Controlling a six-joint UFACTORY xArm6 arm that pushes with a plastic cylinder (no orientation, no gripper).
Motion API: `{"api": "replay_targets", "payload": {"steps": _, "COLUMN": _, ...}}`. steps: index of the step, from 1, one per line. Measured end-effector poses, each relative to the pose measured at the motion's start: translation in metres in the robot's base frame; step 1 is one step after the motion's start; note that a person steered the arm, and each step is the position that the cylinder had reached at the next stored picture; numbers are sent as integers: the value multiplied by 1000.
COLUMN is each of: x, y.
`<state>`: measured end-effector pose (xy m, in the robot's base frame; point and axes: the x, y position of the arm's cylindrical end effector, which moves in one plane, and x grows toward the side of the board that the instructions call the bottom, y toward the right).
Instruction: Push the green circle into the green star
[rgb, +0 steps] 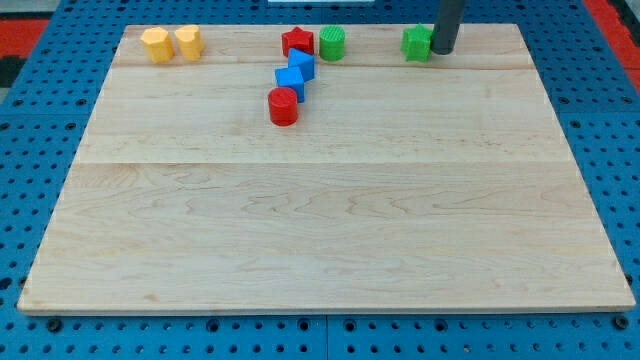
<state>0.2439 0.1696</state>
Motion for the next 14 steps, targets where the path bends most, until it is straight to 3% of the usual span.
{"api": "replay_targets", "payload": {"steps": 1, "x": 12, "y": 50}}
{"api": "replay_targets", "payload": {"steps": 2, "x": 62, "y": 25}}
{"api": "replay_targets", "payload": {"steps": 3, "x": 39, "y": -80}}
{"api": "replay_targets", "payload": {"steps": 6, "x": -52, "y": -110}}
{"api": "replay_targets", "payload": {"steps": 9, "x": -51, "y": -208}}
{"api": "replay_targets", "payload": {"steps": 10, "x": -30, "y": -202}}
{"api": "replay_targets", "payload": {"steps": 14, "x": -18, "y": -178}}
